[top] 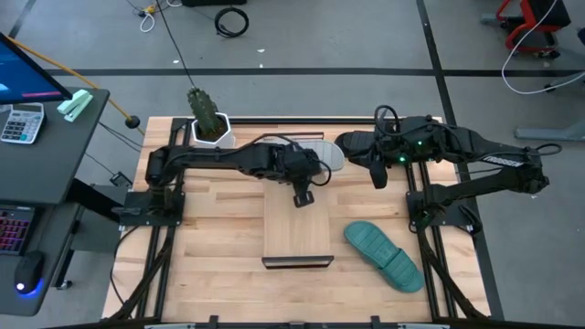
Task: Pick and place slippers onto the shelf
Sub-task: Put the green pair of slippers on the shelf
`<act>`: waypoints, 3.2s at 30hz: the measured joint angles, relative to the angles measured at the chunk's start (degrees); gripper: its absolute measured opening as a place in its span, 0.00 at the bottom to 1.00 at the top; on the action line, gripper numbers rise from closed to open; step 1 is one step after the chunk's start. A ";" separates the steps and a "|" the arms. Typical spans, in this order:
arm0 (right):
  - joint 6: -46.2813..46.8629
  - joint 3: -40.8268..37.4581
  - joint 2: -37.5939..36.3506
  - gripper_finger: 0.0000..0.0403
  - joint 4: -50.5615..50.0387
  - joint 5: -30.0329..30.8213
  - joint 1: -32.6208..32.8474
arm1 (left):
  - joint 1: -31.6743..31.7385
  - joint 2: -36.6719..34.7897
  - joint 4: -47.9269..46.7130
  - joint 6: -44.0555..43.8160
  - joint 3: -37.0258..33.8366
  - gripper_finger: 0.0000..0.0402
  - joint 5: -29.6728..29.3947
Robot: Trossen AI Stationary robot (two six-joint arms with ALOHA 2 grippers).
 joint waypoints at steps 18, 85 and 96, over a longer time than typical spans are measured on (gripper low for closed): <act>0.37 -0.02 0.02 0.16 0.50 0.02 0.00 | -6.01 -14.10 23.64 -11.28 -16.54 0.01 -6.42; 34.16 -15.19 -8.59 0.09 -28.18 7.87 26.71 | -5.26 -71.67 71.11 -14.24 -86.95 0.03 15.60; 36.81 -23.65 -12.91 0.09 -28.39 3.85 29.14 | -5.28 -71.69 72.96 -15.20 -86.93 0.06 11.89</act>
